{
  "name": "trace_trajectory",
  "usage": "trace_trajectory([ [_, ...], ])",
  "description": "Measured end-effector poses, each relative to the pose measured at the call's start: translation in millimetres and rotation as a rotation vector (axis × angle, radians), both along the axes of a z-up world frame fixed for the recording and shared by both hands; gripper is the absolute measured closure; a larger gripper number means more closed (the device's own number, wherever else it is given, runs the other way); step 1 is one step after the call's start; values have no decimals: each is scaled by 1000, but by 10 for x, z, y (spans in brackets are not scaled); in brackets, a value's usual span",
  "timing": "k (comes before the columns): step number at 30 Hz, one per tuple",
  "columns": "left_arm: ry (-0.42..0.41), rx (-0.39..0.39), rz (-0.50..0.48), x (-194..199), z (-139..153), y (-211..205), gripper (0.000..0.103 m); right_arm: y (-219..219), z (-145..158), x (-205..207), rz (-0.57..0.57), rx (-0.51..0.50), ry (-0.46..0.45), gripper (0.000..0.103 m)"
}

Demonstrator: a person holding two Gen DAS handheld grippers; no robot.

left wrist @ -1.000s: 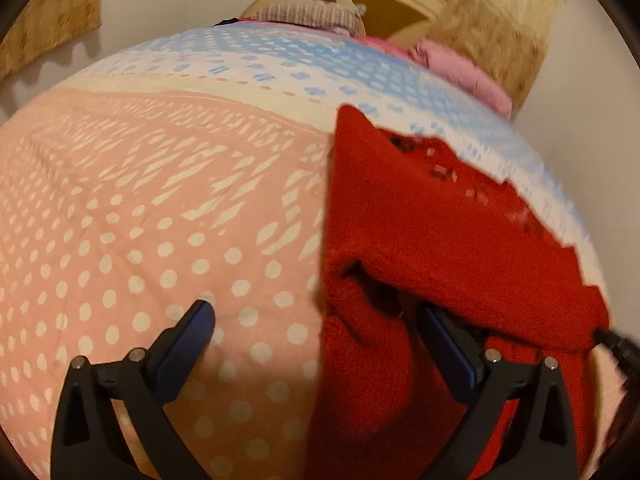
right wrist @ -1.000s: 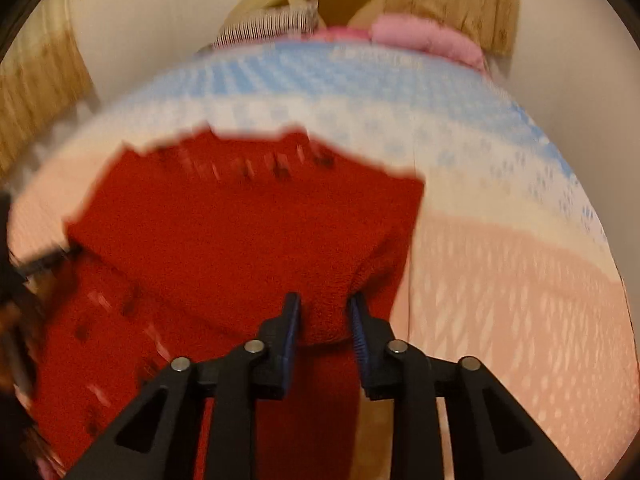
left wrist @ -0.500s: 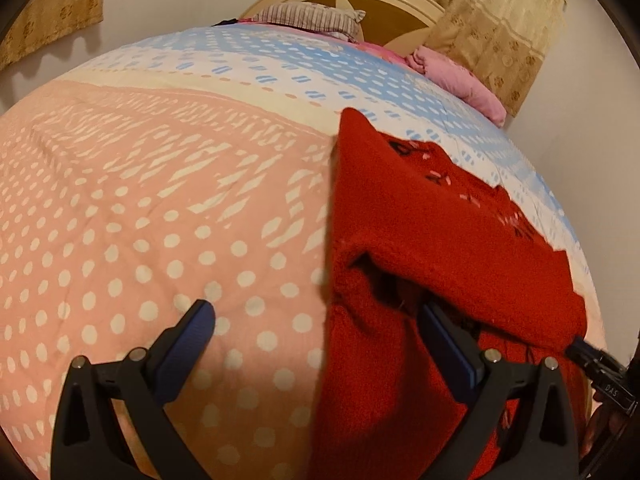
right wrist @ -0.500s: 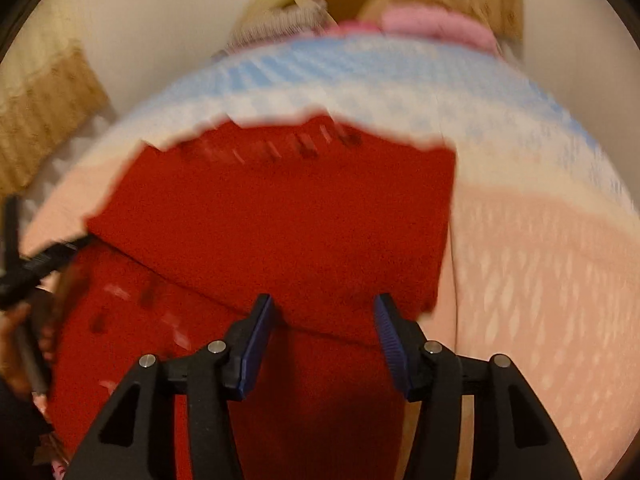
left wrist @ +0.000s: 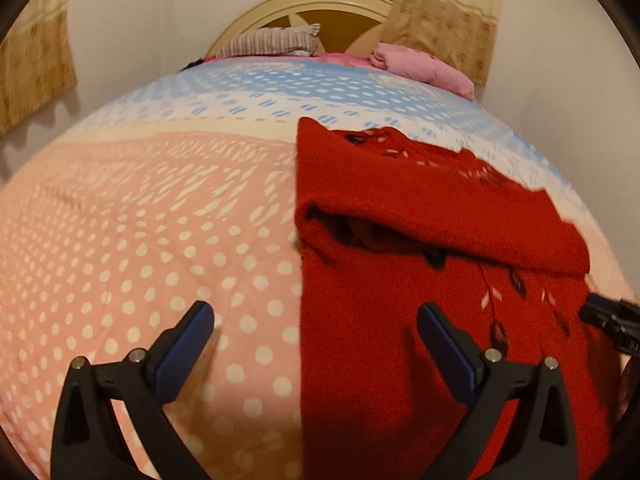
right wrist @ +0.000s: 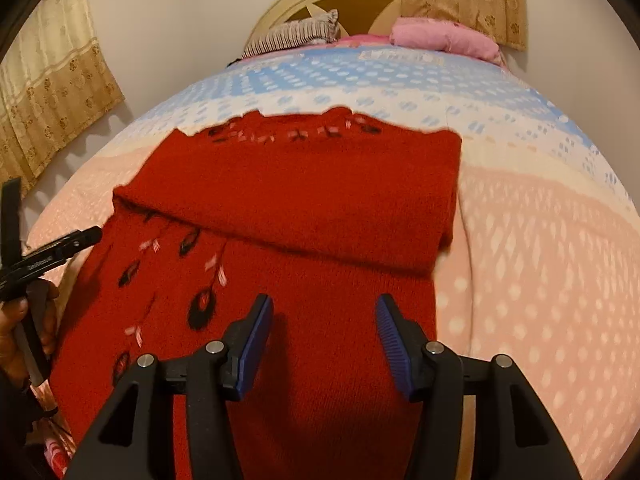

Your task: Fold small clothes

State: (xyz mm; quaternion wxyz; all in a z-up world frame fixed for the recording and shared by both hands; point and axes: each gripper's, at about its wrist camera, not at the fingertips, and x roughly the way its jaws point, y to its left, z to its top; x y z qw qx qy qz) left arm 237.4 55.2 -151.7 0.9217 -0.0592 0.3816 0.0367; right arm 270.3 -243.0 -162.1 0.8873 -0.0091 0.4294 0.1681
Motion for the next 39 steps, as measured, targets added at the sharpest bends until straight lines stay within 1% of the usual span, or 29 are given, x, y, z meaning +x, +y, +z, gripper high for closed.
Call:
trace_trajectory([
  [2,-11,21,-10,-22,13,-42,0,-19,-32,-44,-9,5,-19,48],
  [4,-11,27,-12,-40,11,-46,0,-52,-50,-58,-24,24,-13,47],
  [7,-5,20,-14,-49,1,-51,0,-100,-75,-51,-21,78,10,40],
  [13,3,25,-41,-206,-1,-140,0,-84,-53,-132,-27,66,-8,40],
  [16,11,36,-68,-314,0,-199,0,-111,-19,-227,-37,73,-23,40],
  [19,15,34,-93,-406,3,-246,0,-107,5,-349,-27,51,-33,40],
  [29,23,53,-135,-602,38,-345,0,-155,14,-612,-3,46,-35,39],
  [36,36,41,-162,-756,42,-363,0,-134,19,-759,-4,35,-32,39],
  [39,43,24,-176,-835,50,-347,0,-128,10,-840,0,33,-34,36],
])
